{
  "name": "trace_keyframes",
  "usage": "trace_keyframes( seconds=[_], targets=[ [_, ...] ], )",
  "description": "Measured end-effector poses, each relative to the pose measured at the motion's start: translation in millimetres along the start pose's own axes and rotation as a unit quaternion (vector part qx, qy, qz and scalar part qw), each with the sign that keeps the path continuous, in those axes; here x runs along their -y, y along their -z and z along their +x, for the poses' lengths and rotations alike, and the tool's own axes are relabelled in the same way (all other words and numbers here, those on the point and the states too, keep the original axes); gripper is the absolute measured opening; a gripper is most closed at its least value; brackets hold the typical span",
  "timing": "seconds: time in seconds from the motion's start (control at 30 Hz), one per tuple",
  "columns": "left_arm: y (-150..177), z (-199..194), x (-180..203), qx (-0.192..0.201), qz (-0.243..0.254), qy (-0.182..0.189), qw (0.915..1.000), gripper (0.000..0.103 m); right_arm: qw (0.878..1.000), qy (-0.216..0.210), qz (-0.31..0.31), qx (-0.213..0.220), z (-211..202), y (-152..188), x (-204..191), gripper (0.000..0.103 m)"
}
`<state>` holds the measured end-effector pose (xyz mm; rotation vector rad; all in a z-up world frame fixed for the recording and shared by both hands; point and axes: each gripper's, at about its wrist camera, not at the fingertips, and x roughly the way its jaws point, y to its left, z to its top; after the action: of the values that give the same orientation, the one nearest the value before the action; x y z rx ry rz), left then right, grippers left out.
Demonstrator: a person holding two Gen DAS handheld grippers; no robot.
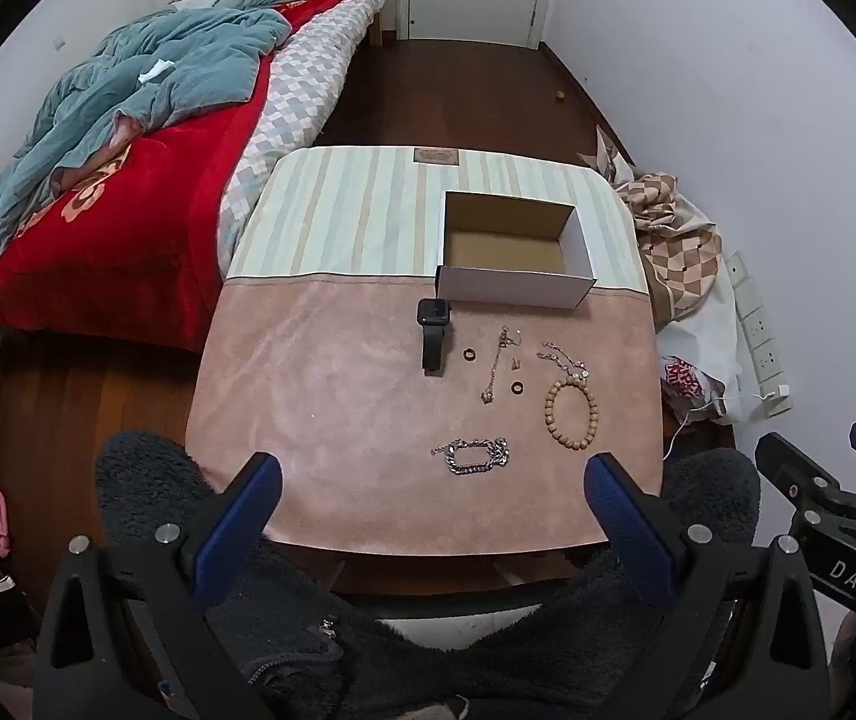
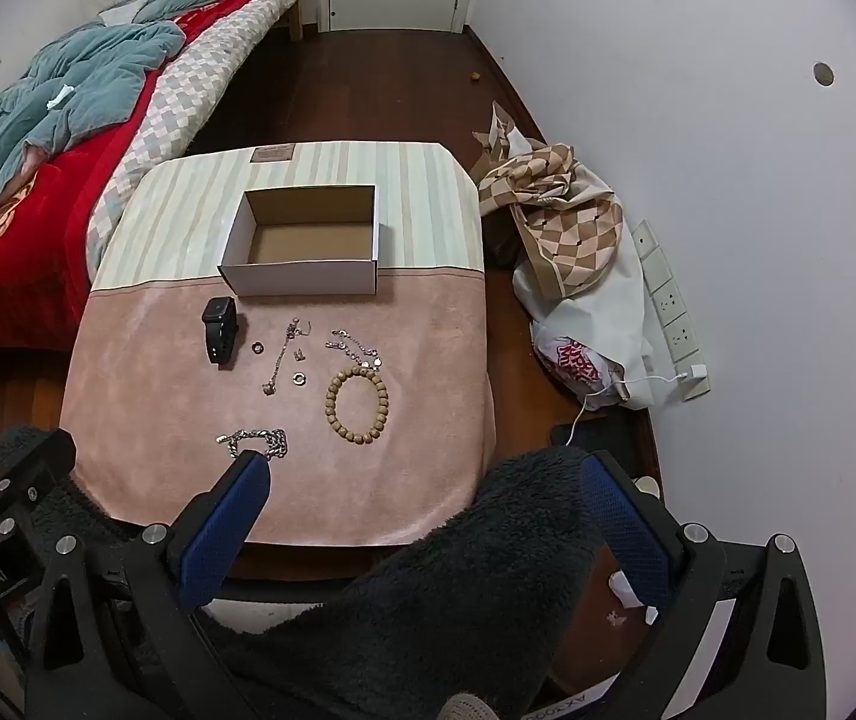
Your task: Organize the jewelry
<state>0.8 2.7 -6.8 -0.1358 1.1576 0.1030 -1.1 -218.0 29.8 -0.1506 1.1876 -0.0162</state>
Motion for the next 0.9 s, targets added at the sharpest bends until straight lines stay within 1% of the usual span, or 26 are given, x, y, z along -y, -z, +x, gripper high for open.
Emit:
trace_keyframes(
  seconds=[0.07,0.3,0.37,0.9],
  targets=[
    [2,1,1,-0.001,0.001,0.0,1.0,0.103,1.0,0.001,-0.001,0.0,-2,-1,0,0.103],
    [3,0,4,0.001,0.002,-0.003,1.0,0.103,1.0,0.003,0.0,0.004,11,1,6,0.103],
    [2,-1,5,0.001,0.002,-0.003,1.0,0.103,1.0,0.005,0.0,0.004,0,0,6,0.103],
    [0,-8,9,0.007,0.01,-0.007,0.9999,0.103,1.0,0.007,-0.001,0.006,-6,-4,9,0.103]
  ],
)
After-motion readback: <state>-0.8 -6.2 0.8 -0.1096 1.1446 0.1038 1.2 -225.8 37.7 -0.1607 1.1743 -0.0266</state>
